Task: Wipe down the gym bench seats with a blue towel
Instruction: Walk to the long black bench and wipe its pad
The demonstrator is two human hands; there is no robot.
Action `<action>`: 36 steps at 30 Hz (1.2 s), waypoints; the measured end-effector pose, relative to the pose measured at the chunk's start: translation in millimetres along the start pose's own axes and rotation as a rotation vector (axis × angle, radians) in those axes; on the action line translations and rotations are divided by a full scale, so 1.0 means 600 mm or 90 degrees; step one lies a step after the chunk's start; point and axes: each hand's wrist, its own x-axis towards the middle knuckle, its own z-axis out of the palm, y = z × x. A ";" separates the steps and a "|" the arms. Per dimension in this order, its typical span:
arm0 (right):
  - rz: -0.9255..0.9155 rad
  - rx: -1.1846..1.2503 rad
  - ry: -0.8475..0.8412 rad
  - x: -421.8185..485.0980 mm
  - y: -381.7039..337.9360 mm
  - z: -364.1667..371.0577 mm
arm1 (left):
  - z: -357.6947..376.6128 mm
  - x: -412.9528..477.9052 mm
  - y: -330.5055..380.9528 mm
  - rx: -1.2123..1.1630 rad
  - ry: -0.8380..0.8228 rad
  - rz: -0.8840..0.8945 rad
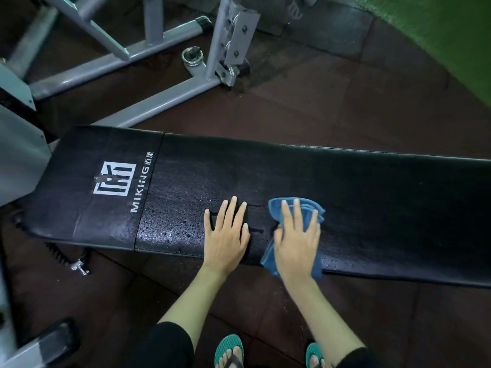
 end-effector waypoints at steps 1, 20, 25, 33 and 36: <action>-0.031 -0.006 -0.006 -0.003 -0.027 0.007 | -0.001 0.000 -0.011 0.001 0.002 -0.007; 0.063 -0.055 0.018 0.029 0.178 -0.025 | -0.011 0.000 -0.045 0.001 -0.009 -0.002; 0.185 0.034 0.101 0.023 0.139 -0.028 | -0.007 -0.001 -0.043 0.001 -0.009 -0.009; 0.162 0.024 0.102 0.007 0.079 -0.010 | -0.012 -0.002 -0.048 -0.014 -0.009 -0.005; 0.153 0.027 0.088 0.004 0.049 0.003 | -0.014 -0.003 -0.054 -0.028 -0.007 0.001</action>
